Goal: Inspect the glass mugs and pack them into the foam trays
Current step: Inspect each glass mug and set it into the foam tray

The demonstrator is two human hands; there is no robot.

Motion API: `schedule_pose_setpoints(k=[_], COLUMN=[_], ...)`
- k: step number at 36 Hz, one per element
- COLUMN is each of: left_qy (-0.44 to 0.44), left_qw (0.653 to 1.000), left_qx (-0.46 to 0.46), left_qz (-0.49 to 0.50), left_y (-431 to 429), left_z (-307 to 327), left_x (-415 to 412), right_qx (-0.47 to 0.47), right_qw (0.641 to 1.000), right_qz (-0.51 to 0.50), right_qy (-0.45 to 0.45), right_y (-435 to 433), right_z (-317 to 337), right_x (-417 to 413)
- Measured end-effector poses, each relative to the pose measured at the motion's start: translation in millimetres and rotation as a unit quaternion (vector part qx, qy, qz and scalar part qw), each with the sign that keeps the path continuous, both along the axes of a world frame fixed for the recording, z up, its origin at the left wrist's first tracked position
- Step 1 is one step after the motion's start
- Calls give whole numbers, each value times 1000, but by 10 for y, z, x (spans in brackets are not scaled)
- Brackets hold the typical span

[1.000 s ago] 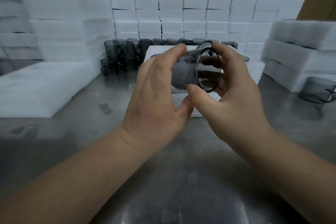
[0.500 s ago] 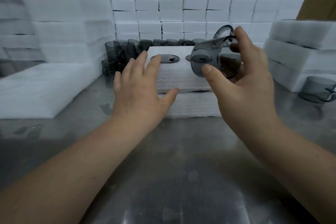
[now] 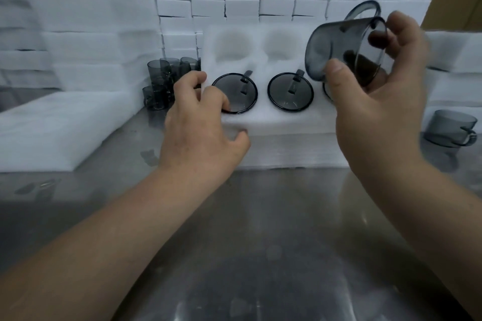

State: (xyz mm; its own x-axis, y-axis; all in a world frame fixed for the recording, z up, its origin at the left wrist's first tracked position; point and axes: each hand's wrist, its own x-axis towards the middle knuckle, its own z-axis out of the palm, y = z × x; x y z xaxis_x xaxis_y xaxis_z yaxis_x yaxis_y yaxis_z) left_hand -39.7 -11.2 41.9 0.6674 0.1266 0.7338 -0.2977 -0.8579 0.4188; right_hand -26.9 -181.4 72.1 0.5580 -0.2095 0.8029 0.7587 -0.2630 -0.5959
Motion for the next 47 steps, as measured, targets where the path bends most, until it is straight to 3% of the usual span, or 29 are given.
schedule_pose_setpoints(k=[17, 26, 47], left_qy=[-52, -26, -39], left_qw=[997, 999, 998], left_qx=[-8, -14, -9], left_qz=[-49, -45, -40], left_y=[-4, -15, 5], left_z=[-72, -68, -80], left_x=[-10, -23, 9], right_qx=[116, 213, 130], right_qw=[991, 976, 989], right_qz=[-54, -51, -5], right_qy=[-50, 4, 64], right_y=[-241, -391, -289], right_z=[128, 207, 306], right_x=[210, 371, 319])
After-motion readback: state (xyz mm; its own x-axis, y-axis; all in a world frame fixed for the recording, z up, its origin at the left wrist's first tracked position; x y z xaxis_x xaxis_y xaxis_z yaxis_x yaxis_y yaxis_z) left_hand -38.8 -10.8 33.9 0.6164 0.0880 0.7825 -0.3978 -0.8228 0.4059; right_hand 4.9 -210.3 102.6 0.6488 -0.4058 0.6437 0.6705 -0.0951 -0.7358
